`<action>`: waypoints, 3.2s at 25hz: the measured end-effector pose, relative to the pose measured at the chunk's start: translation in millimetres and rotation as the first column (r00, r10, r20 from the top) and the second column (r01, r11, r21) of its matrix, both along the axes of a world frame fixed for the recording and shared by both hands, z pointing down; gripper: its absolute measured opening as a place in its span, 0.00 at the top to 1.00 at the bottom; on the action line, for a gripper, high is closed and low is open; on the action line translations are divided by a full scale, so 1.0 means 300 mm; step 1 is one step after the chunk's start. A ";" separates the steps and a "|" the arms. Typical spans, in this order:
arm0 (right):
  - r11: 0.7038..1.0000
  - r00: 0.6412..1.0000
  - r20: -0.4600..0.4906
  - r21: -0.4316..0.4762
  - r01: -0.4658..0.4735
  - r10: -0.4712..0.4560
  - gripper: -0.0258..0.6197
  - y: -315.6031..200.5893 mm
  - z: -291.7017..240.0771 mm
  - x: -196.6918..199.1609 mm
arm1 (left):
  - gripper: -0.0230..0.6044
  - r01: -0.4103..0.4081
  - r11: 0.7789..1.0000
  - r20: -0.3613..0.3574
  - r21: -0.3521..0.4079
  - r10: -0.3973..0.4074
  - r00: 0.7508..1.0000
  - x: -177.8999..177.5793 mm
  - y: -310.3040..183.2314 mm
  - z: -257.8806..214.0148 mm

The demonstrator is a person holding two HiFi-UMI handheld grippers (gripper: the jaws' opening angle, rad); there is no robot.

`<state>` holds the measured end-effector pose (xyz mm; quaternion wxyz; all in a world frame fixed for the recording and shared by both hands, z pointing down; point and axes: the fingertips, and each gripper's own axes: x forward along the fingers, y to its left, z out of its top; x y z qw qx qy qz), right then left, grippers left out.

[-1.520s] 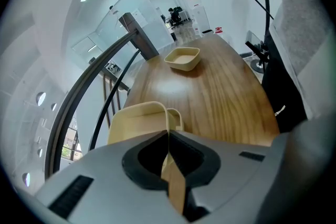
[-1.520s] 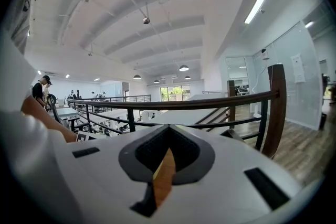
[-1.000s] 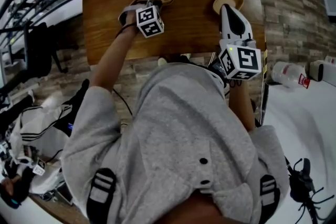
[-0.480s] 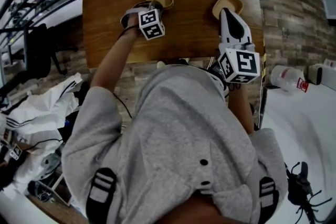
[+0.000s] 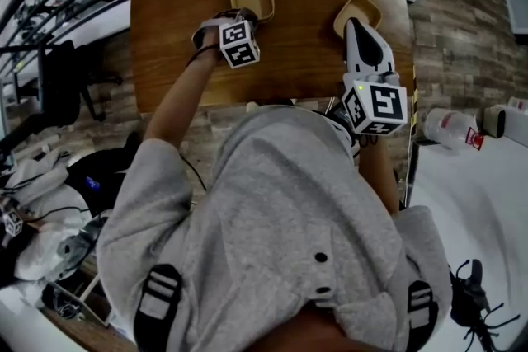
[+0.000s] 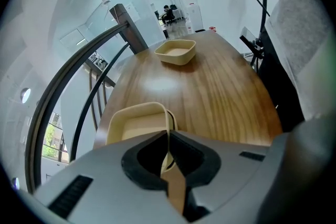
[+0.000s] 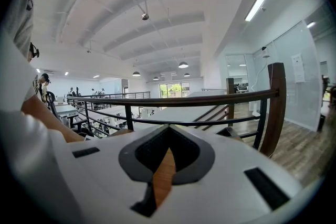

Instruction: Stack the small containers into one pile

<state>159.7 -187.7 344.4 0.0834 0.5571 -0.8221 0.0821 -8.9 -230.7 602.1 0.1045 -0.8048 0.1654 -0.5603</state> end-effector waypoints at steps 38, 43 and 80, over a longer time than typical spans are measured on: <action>0.982 0.958 -0.282 -0.188 -0.008 -0.046 0.94 -0.024 0.293 0.124 | 0.94 0.589 0.791 -0.685 -0.167 -0.523 0.507 -0.173 -0.018 -0.457; 0.971 0.942 -0.323 -0.239 0.014 -0.093 0.88 -0.033 0.367 0.124 | 0.94 0.617 0.772 -0.708 -0.153 -0.521 0.476 -0.179 0.008 -0.493; 0.830 0.746 -0.535 -0.557 0.042 -0.397 0.84 -0.026 0.876 0.232 | 0.94 0.684 0.708 -0.684 -0.177 -0.588 0.432 -0.189 0.073 -0.457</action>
